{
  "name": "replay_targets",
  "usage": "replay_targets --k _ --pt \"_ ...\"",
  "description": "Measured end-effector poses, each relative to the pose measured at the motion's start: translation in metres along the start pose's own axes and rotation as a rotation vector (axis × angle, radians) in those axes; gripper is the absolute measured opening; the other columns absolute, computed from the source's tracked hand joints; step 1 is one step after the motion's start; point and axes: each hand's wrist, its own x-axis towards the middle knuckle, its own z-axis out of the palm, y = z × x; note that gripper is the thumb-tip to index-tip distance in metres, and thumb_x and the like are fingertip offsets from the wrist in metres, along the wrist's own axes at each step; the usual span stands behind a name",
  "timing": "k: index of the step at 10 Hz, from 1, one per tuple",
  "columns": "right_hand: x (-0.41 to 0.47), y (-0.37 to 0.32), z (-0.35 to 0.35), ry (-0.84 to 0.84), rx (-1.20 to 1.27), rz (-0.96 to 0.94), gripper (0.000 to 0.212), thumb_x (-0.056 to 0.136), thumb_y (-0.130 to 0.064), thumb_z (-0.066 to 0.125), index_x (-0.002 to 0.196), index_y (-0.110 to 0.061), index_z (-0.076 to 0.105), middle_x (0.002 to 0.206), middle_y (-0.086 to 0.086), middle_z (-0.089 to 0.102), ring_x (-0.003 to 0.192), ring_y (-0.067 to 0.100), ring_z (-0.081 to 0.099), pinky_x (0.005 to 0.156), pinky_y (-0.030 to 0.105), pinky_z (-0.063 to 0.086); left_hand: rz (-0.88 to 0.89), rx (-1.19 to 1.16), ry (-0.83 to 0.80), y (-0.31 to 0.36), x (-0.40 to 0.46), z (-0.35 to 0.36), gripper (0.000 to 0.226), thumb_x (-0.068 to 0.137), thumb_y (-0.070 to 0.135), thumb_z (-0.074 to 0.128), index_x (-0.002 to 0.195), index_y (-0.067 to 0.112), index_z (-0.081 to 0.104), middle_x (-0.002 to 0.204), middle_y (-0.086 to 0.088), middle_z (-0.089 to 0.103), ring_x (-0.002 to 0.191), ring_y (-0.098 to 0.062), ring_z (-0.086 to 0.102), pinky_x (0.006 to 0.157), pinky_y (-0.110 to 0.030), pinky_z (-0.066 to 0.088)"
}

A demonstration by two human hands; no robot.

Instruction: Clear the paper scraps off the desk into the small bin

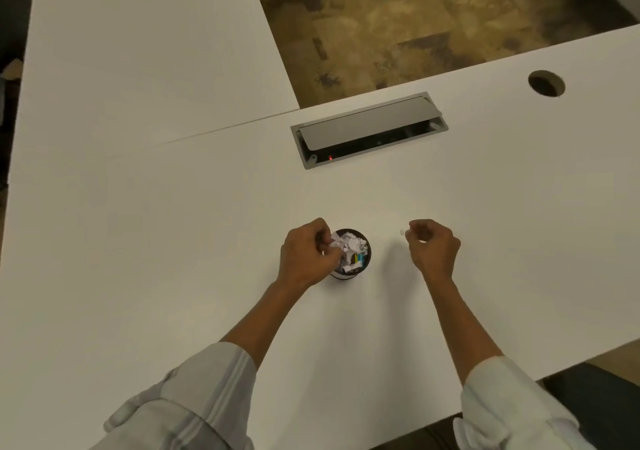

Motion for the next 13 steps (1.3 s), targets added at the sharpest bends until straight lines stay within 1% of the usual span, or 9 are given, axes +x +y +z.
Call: replay_targets --k 1,2,4,5,6,7,8,10,13 --pt "0.021 0.019 0.01 -0.168 -0.261 -0.114 0.021 0.086 -0.005 0.064 0.106 -0.003 0.071 0.106 0.012 0.072 0.099 0.028 0.067 0.086 0.029 0.051 0.012 -0.032 0.034 -0.005 0.005 -0.003 0.019 0.06 0.014 0.063 0.062 0.021 0.046 0.052 0.004 0.05 0.05 -0.014 0.048 0.052 -0.034 0.047" --pt "0.027 0.023 0.025 -0.29 -0.59 -0.284 0.017 0.087 0.0 0.053 0.092 -0.002 0.069 0.1 0.012 0.066 0.096 0.032 0.059 0.063 0.031 0.044 -0.007 -0.039 0.047 -0.01 0.011 -0.003 0.016 0.059 0.017 0.064 0.06 0.018 0.048 0.053 -0.002 0.053 0.052 -0.024 0.053 0.054 -0.039 0.049" --pt "0.012 0.032 0.037 -0.336 -0.82 -0.375 0.032 0.08 0.011 0.049 0.1 -0.006 0.068 0.097 0.01 0.063 0.086 0.027 0.057 0.06 0.031 0.042 -0.015 -0.051 0.059 -0.019 0.012 -0.003 0.014 0.059 0.023 0.062 0.058 0.019 0.05 0.052 0.0 0.053 0.051 -0.021 0.053 0.052 -0.039 0.049" --pt "0.007 0.029 0.035 -0.302 -0.772 -0.331 0.033 0.08 0.009 0.048 0.105 -0.008 0.062 0.086 0.01 0.065 0.075 0.028 0.058 0.056 0.028 0.037 -0.02 -0.043 0.041 -0.021 0.011 -0.002 0.014 0.06 0.022 0.064 0.058 0.02 0.051 0.052 0.0 0.055 0.051 -0.022 0.054 0.052 -0.038 0.05" --pt "0.006 0.015 0.024 -0.234 -0.368 -0.086 0.026 0.086 -0.003 0.053 0.108 -0.014 0.053 0.072 0.007 0.067 0.063 0.024 0.061 0.057 0.027 0.045 -0.021 -0.051 0.027 -0.019 0.011 0.0 0.012 0.061 0.021 0.065 0.058 0.021 0.053 0.053 0.002 0.057 0.051 -0.019 0.056 0.052 -0.036 0.051" --pt "-0.006 -0.016 0.013 -0.141 0.034 0.014 0.019 0.08 -0.014 0.066 0.094 -0.024 0.056 0.066 -0.009 0.069 0.06 0.007 0.065 0.056 0.016 0.048 -0.03 -0.07 0.03 -0.017 0.013 -0.001 0.01 0.063 0.02 0.065 0.06 0.021 0.056 0.056 0.004 0.06 0.052 -0.011 0.055 0.054 -0.031 0.051" --pt "-0.022 -0.052 0.012 -0.234 0.116 -0.113 0.014 0.077 -0.02 0.071 0.079 -0.028 0.06 0.064 -0.012 0.069 0.059 -0.001 0.066 0.054 0.005 0.047 -0.059 -0.091 0.016 -0.013 0.011 -0.002 0.008 0.066 0.014 0.066 0.064 0.017 0.059 0.058 0.003 0.062 0.052 -0.005 0.053 0.053 -0.022 0.048" --pt "-0.039 -0.082 0.017 -0.387 -0.223 -0.259 0.011 0.08 -0.016 0.067 0.08 -0.027 0.063 0.071 -0.009 0.07 0.068 0.011 0.068 0.063 0.032 0.058 -0.148 -0.144 0.05 -0.013 0.003 -0.015 0.009 0.069 0.01 0.067 0.067 0.018 0.063 0.063 0.006 0.064 0.053 -0.002 0.053 0.055 -0.011 0.045" --pt "-0.047 -0.092 0.016 -0.263 -0.285 -0.295 0.009 0.081 -0.027 0.072 0.084 -0.026 0.063 0.078 -0.013 0.065 0.074 0.009 0.066 0.064 0.034 0.059 -0.108 -0.096 0.067 -0.035 -0.025 -0.063 0.013 0.079 0.027 0.069 0.072 0.018 0.062 0.069 0.004 0.067 0.066 -0.014 0.064 0.066 -0.03 0.055"
